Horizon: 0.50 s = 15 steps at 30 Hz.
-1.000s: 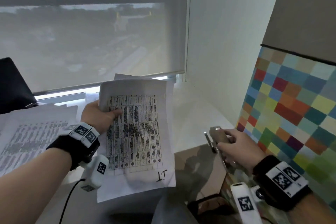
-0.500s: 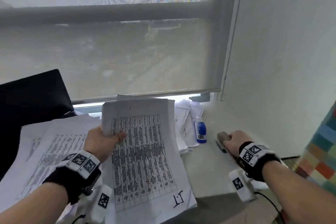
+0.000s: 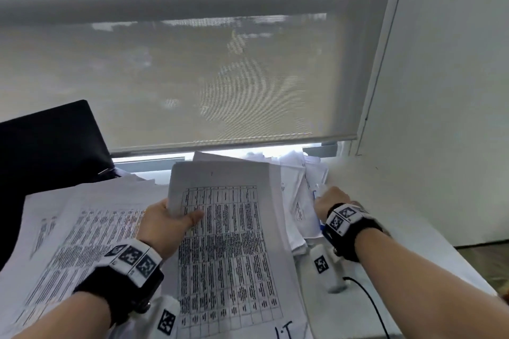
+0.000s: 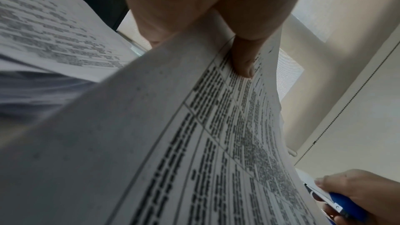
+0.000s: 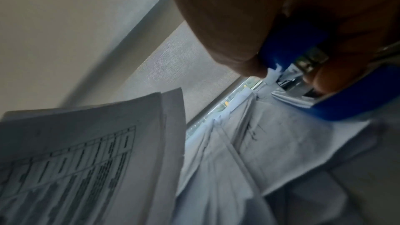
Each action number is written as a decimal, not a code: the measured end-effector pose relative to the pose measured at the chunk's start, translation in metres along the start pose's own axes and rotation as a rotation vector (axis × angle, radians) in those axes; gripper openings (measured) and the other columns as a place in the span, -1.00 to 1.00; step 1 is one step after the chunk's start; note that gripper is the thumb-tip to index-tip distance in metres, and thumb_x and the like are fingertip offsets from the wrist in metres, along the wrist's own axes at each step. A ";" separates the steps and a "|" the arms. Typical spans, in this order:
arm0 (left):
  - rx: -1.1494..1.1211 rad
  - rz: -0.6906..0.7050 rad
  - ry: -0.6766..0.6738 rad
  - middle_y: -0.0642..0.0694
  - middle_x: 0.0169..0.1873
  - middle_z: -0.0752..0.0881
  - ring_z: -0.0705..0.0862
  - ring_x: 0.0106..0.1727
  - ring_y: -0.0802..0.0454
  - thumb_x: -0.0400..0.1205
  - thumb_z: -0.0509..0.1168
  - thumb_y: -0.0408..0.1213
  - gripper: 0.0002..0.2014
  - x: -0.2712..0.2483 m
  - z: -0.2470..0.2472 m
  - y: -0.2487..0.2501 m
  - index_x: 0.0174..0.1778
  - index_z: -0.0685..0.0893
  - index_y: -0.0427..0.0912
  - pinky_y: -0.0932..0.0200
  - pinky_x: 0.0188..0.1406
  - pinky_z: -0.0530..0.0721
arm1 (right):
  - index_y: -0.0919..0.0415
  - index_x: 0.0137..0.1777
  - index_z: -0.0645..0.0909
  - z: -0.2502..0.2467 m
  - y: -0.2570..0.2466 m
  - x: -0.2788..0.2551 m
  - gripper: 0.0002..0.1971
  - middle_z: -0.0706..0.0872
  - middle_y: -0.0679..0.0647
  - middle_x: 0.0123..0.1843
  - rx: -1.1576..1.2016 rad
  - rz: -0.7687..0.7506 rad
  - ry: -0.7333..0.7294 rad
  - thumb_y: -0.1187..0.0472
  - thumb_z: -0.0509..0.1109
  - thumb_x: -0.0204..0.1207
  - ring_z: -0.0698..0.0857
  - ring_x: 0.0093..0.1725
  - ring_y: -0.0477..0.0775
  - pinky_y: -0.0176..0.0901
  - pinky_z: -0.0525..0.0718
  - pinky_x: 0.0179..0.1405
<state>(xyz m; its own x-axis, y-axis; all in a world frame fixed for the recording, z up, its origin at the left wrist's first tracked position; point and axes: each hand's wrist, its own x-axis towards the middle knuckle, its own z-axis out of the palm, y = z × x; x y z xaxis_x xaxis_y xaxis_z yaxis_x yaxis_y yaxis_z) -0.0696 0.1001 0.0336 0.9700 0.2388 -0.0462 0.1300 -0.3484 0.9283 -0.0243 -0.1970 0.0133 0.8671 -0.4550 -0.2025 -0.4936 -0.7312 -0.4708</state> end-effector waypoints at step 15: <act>-0.186 0.042 0.005 -0.21 -0.21 0.80 0.72 -0.24 -0.12 0.39 0.58 -0.25 -0.75 -0.039 -0.038 0.021 -0.11 0.72 -0.24 0.06 -0.31 0.72 | 0.39 -0.07 0.63 -0.047 -0.005 -0.111 -0.80 0.60 0.24 -0.26 1.231 -0.171 -0.340 0.58 0.31 0.36 0.55 -0.36 0.22 -0.05 0.53 -0.35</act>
<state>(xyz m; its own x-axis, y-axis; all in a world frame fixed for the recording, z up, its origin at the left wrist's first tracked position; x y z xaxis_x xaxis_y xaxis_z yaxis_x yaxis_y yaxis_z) -0.1123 0.1178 0.0685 0.9727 0.2322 -0.0044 0.0485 -0.1846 0.9816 -0.1217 -0.1669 0.0785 0.9761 -0.1177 -0.1828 -0.1468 0.2635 -0.9534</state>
